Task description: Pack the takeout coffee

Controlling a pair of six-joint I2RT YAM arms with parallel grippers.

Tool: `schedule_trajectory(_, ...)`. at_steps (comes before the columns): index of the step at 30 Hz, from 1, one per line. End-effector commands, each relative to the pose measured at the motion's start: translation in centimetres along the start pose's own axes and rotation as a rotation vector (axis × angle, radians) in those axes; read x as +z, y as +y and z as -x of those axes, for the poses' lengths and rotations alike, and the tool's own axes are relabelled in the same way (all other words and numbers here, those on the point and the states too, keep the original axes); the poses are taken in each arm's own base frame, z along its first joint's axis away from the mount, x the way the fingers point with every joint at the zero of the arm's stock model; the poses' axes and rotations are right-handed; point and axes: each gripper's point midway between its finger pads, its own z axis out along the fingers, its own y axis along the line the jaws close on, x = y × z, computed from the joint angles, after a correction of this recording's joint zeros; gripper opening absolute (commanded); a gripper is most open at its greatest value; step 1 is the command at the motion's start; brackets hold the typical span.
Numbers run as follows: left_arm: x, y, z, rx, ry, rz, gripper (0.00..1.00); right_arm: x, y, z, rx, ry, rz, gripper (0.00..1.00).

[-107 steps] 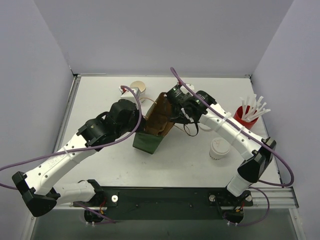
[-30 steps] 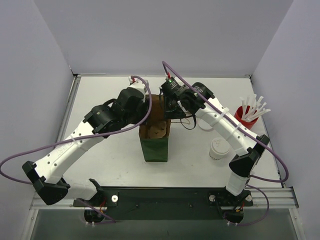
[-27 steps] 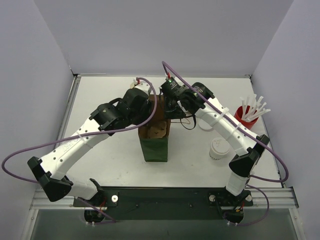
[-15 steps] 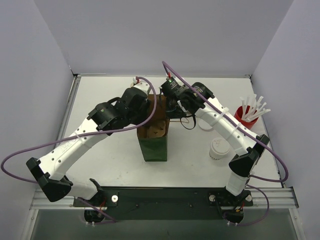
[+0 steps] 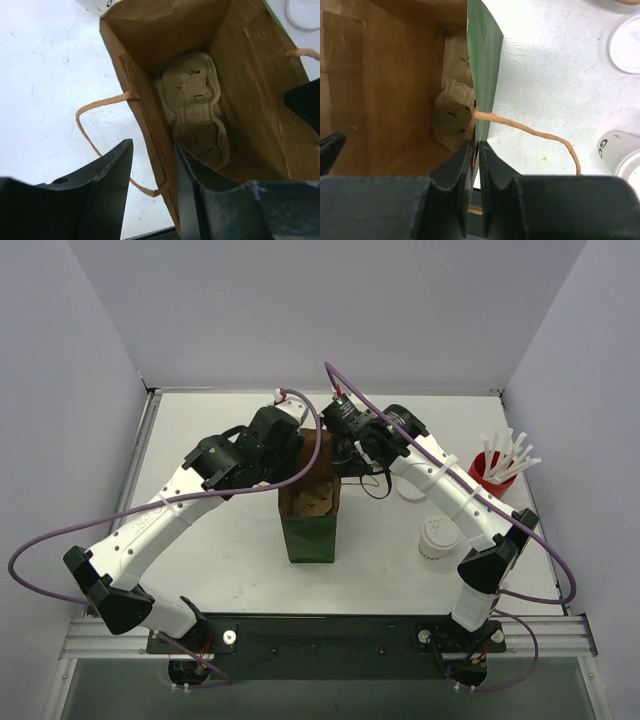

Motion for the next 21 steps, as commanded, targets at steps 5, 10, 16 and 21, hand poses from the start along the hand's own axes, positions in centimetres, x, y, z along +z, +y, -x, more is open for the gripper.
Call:
schedule_trajectory(5, 1.4, -0.2, -1.1, 0.066, 0.078, -0.004, 0.49, -0.1, -0.7, -0.5, -0.008, 0.008, -0.044, 0.07)
schedule_trajectory(10, 2.3, 2.4, -2.4, 0.132, 0.127, 0.149, 0.23, -0.1, -1.1, -0.6, -0.006, 0.005, -0.058, 0.0)
schedule_trajectory(16, 0.6, 7.5, -1.7, 0.204, 0.111, 0.472, 0.0, -1.3, -3.0, -0.2, -0.007, -0.021, -0.137, 0.0)
schedule_trajectory(21, 0.0, 7.7, -0.9, 0.186, 0.076, 0.494, 0.0, -1.9, -3.3, 0.2, -0.011, -0.034, -0.148, 0.0)
